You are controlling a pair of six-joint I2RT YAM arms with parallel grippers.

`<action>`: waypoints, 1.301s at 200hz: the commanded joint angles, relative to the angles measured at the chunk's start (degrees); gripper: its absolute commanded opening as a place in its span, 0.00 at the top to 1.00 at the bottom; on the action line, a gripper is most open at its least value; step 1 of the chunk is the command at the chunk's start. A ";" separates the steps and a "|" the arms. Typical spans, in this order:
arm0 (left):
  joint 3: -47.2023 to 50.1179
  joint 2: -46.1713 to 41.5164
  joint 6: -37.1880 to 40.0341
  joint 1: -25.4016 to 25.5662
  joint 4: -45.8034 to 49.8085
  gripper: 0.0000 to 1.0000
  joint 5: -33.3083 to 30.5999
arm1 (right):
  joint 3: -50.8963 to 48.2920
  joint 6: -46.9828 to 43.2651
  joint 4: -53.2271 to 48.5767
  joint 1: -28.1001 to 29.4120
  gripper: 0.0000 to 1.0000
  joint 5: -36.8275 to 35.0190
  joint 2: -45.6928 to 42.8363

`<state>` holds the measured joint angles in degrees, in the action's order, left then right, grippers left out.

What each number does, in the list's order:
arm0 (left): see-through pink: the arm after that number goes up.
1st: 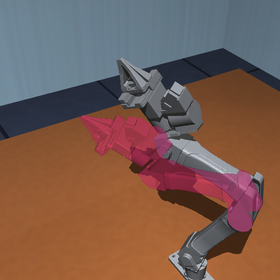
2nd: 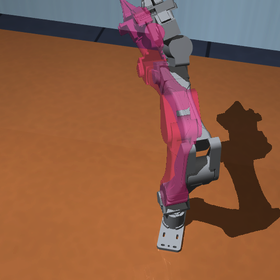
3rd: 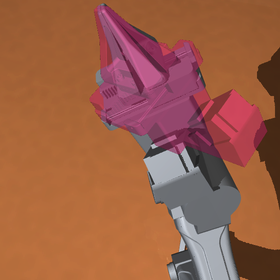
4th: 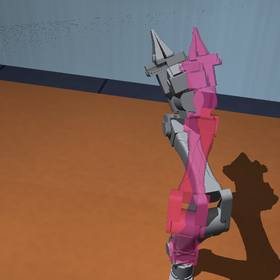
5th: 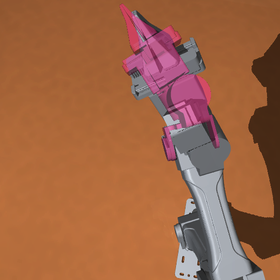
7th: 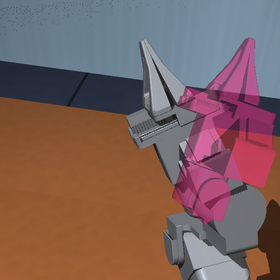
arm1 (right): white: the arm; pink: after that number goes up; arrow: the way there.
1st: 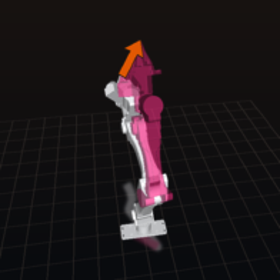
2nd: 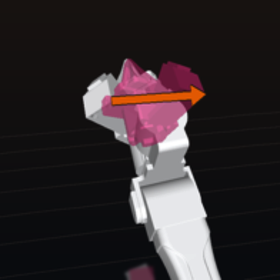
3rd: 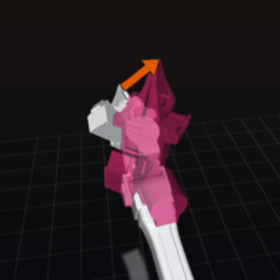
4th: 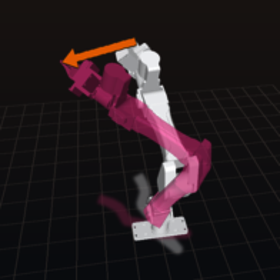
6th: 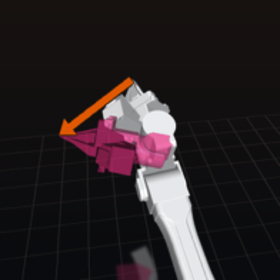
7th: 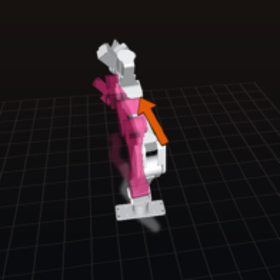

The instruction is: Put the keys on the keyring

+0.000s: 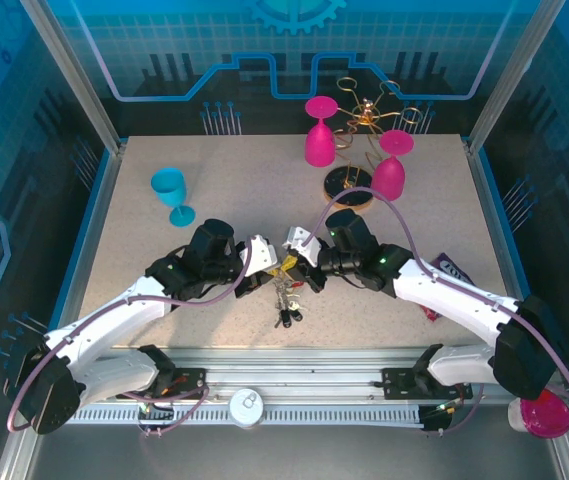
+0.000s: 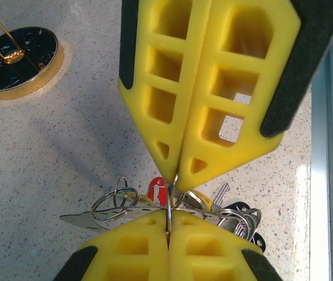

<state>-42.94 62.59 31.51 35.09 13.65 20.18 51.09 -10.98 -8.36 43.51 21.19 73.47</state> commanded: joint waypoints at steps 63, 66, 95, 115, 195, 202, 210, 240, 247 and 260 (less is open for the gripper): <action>0.44 -1.84 3.66 0.90 -0.86 1.00 -3.25 | 2.93 14.43 2.03 0.29 1.00 -10.29 2.02; 0.41 -1.85 3.84 0.96 -0.89 1.00 -3.52 | 2.91 14.92 2.02 0.32 1.00 -10.37 2.15; 1.20 -2.55 5.21 1.56 -1.99 1.00 -5.18 | 2.92 18.79 2.06 0.13 1.00 -11.34 2.57; 1.57 -2.66 6.11 2.08 -2.22 1.00 -6.24 | 2.96 20.59 2.38 0.15 1.00 -11.69 2.64; 2.60 -3.29 7.17 3.01 -4.62 1.00 -7.87 | 3.79 22.95 2.12 0.26 1.00 -12.13 3.65; 2.62 -3.35 7.17 3.05 -4.91 1.00 -7.94 | 3.91 22.96 2.03 0.25 1.00 -12.29 3.74; 2.69 -3.43 7.17 3.12 -5.20 1.00 -7.80 | 4.07 23.02 2.03 0.31 1.00 -12.54 3.91; 2.86 -3.61 7.32 3.28 -5.80 1.00 -7.45 | 4.67 23.35 1.86 0.52 1.00 -13.16 4.44; 2.94 -3.70 7.25 3.32 -5.96 1.00 -7.41 | 4.79 23.29 1.77 0.60 1.00 -13.44 4.54; 2.95 -3.94 7.23 3.31 -6.22 1.00 -7.08 | 5.01 23.53 1.77 0.64 1.00 -13.69 4.77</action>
<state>-40.97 60.55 37.60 36.93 9.39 8.54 54.00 11.25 -7.68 44.07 12.53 76.86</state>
